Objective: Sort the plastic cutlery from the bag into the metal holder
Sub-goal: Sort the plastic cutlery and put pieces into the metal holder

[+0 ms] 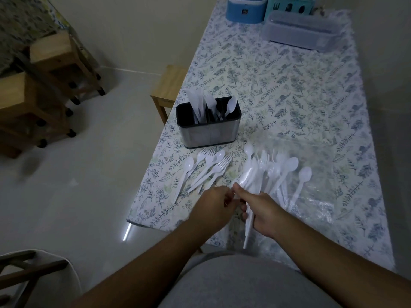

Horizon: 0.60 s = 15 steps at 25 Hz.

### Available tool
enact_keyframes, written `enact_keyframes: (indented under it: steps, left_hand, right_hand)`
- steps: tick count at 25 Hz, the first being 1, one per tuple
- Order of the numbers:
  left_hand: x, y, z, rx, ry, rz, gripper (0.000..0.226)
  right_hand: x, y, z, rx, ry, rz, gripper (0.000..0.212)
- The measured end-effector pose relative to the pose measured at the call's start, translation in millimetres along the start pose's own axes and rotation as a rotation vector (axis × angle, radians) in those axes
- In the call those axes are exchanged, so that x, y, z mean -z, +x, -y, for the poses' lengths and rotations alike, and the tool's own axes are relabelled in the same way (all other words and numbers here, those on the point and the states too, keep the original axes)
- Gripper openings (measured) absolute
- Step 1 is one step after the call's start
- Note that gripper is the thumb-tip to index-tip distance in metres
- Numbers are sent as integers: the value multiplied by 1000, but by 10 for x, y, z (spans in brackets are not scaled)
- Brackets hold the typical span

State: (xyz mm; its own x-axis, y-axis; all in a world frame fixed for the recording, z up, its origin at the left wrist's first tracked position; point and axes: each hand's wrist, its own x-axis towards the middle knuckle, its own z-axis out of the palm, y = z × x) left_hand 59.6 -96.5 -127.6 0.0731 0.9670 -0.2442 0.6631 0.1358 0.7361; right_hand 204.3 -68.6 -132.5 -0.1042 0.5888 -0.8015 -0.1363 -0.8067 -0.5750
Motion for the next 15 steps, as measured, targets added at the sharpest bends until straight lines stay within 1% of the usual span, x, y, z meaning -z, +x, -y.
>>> enact_keyframes:
  steps: [3, 4, 6, 7, 9, 10, 13, 15]
  left_hand:
    - [-72, -52, 51, 19, -98, -37, 16]
    - [-82, -78, 125, 30, -74, -72, 15]
    - [-111, -111, 319, -5, 66, -114, 13]
    - [-110, -122, 381, 1, 118, -96, 19]
    - [-117, -106, 423, 98, 159, 1, 33]
    - [-136, -84, 425, 122, 192, 32, 34]
    - [-164, -42, 424, 84, 268, 10, 13]
    - [-149, -34, 459, 71, 219, -13, 13]
  right_hand:
    - [33, 10, 67, 33, 115, -113, 31]
    - [65, 30, 95, 55, 149, -160, 29]
    - [128, 57, 138, 97, 212, -212, 26]
    - [150, 62, 147, 112, 223, -218, 26]
    - [164, 54, 141, 110, 193, -224, 29]
    - [166, 52, 121, 92, 178, -227, 31]
    - [169, 34, 60, 45, 231, -173, 28]
    - [188, 36, 47, 72, 204, -133, 23]
